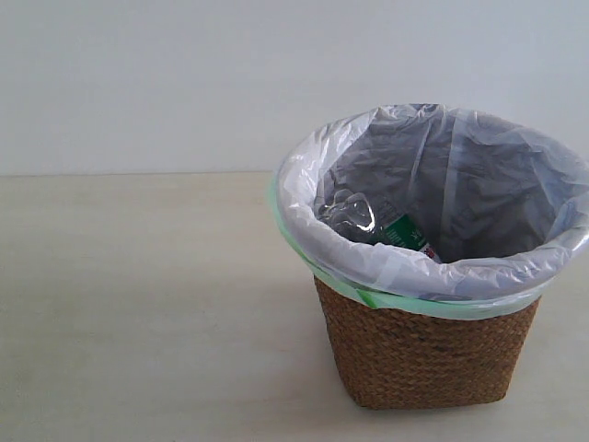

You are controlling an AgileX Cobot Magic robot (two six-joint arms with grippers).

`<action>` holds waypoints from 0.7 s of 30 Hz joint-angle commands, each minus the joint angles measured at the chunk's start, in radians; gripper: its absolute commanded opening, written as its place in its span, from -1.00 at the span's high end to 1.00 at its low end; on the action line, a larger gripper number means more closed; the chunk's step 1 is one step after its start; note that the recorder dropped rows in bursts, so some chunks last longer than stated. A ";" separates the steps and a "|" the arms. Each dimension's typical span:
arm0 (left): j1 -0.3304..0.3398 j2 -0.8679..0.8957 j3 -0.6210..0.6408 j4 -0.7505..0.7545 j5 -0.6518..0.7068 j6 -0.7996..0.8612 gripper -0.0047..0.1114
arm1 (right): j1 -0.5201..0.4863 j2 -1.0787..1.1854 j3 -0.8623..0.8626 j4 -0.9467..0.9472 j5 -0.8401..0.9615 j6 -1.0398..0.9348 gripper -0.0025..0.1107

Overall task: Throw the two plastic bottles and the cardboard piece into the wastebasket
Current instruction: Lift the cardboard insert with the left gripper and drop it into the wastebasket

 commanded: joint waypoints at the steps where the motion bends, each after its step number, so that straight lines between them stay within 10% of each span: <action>1: 0.004 -0.010 0.006 -0.014 0.002 -0.018 0.85 | -0.005 -0.004 -0.001 -0.005 -0.005 -0.004 0.96; 5: 0.004 -0.010 0.006 -0.235 -0.133 0.108 0.85 | -0.005 -0.004 -0.001 -0.005 -0.005 -0.004 0.96; 10: -0.032 0.052 -0.078 -1.254 -0.112 0.803 0.85 | -0.005 -0.004 -0.001 -0.005 -0.005 -0.004 0.96; 14: -0.231 0.115 -0.286 -1.903 0.002 1.026 0.57 | -0.005 -0.004 -0.001 -0.005 -0.005 -0.004 0.96; 17: -0.380 0.136 -0.537 -1.821 -0.065 0.940 -0.10 | -0.005 -0.004 -0.001 -0.005 -0.005 -0.004 0.96; 21: -0.499 0.146 -0.774 -1.337 -0.185 0.488 -0.69 | -0.005 -0.004 -0.001 -0.005 -0.005 -0.004 0.96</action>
